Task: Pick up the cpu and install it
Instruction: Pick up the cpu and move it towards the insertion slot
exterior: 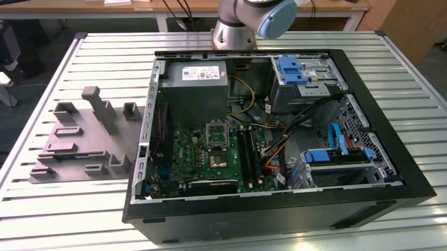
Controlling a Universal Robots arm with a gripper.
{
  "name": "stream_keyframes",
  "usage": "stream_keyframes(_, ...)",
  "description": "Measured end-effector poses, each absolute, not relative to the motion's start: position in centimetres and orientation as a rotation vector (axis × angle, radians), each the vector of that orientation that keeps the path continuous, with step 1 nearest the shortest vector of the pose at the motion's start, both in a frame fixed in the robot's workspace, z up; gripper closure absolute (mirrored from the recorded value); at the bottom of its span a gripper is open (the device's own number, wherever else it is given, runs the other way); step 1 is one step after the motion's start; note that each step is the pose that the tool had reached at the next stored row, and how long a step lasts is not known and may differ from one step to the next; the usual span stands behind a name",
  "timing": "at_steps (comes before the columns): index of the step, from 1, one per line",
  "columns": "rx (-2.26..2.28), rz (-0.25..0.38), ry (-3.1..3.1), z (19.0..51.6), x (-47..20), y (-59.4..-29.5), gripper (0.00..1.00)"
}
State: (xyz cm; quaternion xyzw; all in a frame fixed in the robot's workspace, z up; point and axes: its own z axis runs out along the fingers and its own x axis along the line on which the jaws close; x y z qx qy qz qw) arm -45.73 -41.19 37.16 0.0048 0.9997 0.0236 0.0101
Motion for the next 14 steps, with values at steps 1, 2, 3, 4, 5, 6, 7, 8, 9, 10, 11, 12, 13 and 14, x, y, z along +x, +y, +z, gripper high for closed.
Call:
stream_keyframes(1,0.015,0.074,3.12,37.3,-45.7,-41.2,0.53)
stream_keyframes(2,0.015,0.074,3.12,37.4,-45.7,-41.2,0.53)
stream_keyframes(3,0.015,0.074,3.12,37.5,-45.7,-41.2,0.53)
stream_keyframes(4,0.015,0.074,3.121,37.6,-45.7,-41.2,0.53)
stream_keyframes(5,0.015,0.074,3.121,37.6,-45.7,-41.2,0.53)
stream_keyframes(6,0.015,0.074,3.12,37.7,-45.7,-41.2,0.53)
stream_keyframes(7,0.015,0.074,3.121,37.8,-45.7,-41.2,0.53)
stream_keyframes(8,0.015,0.074,3.12,37.9,-45.7,-41.2,0.53)
stream_keyframes(9,0.015,0.074,3.12,38.0,-45.7,-41.2,0.53)
stream_keyframes(10,0.015,0.074,3.12,38.1,-45.7,-41.2,0.53)
stream_keyframes(11,0.015,0.074,3.12,38.2,-45.7,-41.2,0.53)
stream_keyframes(12,0.015,0.074,3.12,38.2,-45.7,-41.2,0.53)
stream_keyframes(13,0.015,0.074,3.12,38.3,-45.7,-41.2,0.53)
stream_keyframes(14,0.015,0.074,3.12,38.4,-45.7,-41.2,0.53)
